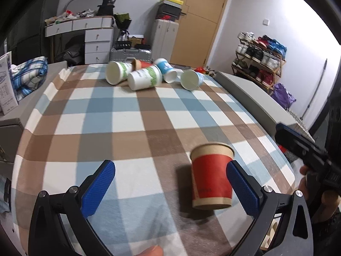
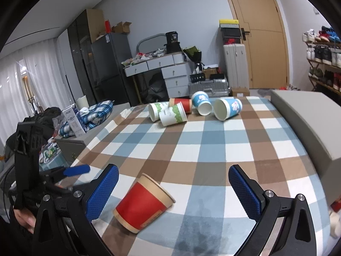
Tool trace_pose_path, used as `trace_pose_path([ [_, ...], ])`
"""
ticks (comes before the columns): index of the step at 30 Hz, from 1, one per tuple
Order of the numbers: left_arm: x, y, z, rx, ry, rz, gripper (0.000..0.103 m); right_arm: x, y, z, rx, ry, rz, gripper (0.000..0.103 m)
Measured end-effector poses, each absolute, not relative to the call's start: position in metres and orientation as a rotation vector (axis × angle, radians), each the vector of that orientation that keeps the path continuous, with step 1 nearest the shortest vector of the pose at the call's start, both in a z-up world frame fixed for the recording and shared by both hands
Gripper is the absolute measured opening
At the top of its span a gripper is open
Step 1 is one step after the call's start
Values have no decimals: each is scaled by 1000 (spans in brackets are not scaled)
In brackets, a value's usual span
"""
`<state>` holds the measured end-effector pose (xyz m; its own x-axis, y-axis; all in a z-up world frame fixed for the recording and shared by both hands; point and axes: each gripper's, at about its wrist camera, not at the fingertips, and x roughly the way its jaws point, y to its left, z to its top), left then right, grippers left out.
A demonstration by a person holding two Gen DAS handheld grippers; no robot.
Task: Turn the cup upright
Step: 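Set the red cup down and grasp it with the right gripper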
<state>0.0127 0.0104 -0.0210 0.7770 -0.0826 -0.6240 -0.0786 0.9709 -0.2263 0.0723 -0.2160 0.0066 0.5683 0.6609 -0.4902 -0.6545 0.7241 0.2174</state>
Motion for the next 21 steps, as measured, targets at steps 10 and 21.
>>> trace_pose_path([
  [10,10,37,-13,-273,638,40,101,73,-197,-1,-11,634,779,103],
  [21,6,52,-3,-244,603,74,101,87,-170,-1,-1,711,781,103],
])
